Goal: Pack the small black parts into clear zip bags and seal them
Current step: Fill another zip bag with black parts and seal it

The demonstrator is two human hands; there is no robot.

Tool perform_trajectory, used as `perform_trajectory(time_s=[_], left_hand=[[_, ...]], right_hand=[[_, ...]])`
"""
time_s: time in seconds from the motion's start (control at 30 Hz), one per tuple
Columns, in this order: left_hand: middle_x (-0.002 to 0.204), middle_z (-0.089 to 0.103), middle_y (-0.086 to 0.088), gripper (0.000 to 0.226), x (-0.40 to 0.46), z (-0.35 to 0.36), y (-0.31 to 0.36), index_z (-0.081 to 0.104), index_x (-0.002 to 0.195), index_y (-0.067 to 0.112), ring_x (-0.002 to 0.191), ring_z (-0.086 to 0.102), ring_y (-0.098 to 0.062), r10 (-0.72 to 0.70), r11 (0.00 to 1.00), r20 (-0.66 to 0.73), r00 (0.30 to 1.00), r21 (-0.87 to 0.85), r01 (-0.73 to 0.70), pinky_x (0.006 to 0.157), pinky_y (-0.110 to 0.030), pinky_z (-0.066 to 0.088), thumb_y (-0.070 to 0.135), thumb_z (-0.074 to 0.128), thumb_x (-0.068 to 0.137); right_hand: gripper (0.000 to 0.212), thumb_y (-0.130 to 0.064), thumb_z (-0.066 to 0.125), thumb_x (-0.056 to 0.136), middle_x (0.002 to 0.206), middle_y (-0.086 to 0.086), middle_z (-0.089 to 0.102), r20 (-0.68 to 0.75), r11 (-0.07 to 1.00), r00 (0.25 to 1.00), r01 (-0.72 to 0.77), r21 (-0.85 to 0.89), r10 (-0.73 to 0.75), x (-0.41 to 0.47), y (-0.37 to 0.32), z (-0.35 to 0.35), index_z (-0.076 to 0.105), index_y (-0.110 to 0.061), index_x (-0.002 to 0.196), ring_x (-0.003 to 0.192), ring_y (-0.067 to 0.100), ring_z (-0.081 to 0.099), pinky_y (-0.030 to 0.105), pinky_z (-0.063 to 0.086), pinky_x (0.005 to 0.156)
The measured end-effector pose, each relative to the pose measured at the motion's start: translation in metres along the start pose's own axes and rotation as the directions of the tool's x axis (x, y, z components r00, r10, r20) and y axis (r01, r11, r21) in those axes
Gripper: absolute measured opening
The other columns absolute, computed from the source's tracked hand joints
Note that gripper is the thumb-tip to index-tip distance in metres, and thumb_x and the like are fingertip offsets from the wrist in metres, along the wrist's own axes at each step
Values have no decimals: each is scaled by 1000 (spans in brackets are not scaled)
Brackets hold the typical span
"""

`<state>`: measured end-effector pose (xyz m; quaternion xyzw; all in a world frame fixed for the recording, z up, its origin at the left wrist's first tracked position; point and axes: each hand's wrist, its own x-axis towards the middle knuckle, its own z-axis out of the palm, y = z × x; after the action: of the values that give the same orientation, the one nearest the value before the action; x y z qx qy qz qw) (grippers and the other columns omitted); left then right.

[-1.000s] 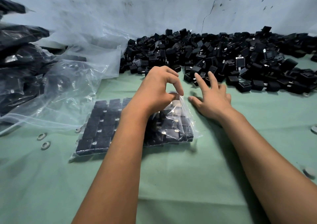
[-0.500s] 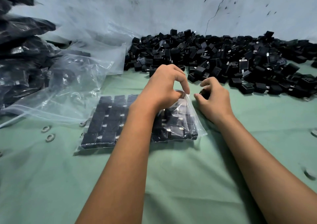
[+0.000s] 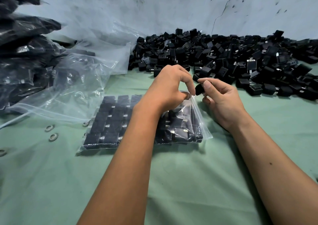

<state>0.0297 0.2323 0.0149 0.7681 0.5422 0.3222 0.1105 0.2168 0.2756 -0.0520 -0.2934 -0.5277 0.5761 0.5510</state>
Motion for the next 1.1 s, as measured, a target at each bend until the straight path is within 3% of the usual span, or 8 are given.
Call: perform_trajectory(time_s=[0.13, 0.23, 0.4, 0.53, 0.7, 0.83, 0.93, 1.1], left_hand=[[116, 64, 11, 22, -1, -2, -4, 81, 79, 32, 115, 56, -7, -6, 1000, -6, 1000, -24, 6, 99, -23, 40, 11, 88, 76], [116, 64, 11, 22, -2, -4, -6, 81, 78, 31, 115, 57, -6, -16, 999, -19, 1000, -47, 15, 100, -27, 43, 11, 88, 75], [115, 64, 11, 23, -3, -7, -7, 81, 77, 32, 114, 57, -6, -24, 998, -40, 999, -51, 22, 100, -31, 46, 11, 88, 73], [116, 64, 11, 27, -3, -8, -11, 81, 76, 32, 115, 58, -6, -35, 997, -47, 998, -73, 31, 100, -35, 48, 7, 88, 71], [115, 66, 9, 25, -1, -9, -12, 82, 78, 33, 114, 59, -6, -16, 995, -61, 998, -100, 10, 99, -35, 49, 9, 89, 71], [115, 66, 10, 24, -1, -9, -13, 82, 79, 32, 113, 59, -5, -6, 995, -65, 998, -96, 0, 98, -33, 49, 11, 89, 71], [115, 66, 9, 23, 0, -8, -13, 82, 80, 32, 113, 59, -5, -9, 995, -65, 998, -99, 2, 98, -33, 49, 12, 90, 70], [113, 66, 10, 21, -1, -7, -13, 82, 80, 32, 112, 59, -5, 7, 995, -69, 998, -103, -14, 95, -28, 47, 16, 90, 71]], right_hand=[[31, -38, 81, 74, 78, 3, 61, 86, 998, 995, -59, 35, 56, -2, -1, 2, 81, -16, 95, 64, 11, 41, 20, 31, 53], [29, -30, 79, 77, 84, 9, 65, 94, 997, 993, -70, 29, 67, -3, -2, 2, 79, -10, 98, 67, 14, 44, 18, 34, 53], [26, -19, 81, 77, 94, 19, 65, 87, 996, 993, -79, 30, 76, -3, -2, 2, 78, -9, 101, 77, 24, 51, 24, 42, 64], [35, -17, 92, 65, 95, 8, 77, 100, 997, 993, -72, 30, 69, -3, -2, 0, 79, -16, 98, 81, 20, 69, 31, 54, 70], [46, -22, 97, 58, 92, 18, 69, 118, 992, 992, -25, -124, 40, -4, 1, 2, 78, -12, 99, 82, 29, 57, 40, 52, 81], [35, -17, 93, 64, 81, 8, 62, 114, 975, 993, -16, -220, 42, -4, 1, 1, 79, -17, 95, 72, 20, 54, 26, 51, 65], [28, -12, 88, 68, 81, 1, 58, 120, 971, 991, -22, -238, 52, -4, 2, 0, 80, -17, 94, 73, 13, 52, 21, 49, 68], [25, -10, 87, 76, 98, 17, 76, 218, 992, 975, -22, -124, 49, -6, 2, 1, 79, -9, 99, 85, 26, 69, 36, 58, 84]])
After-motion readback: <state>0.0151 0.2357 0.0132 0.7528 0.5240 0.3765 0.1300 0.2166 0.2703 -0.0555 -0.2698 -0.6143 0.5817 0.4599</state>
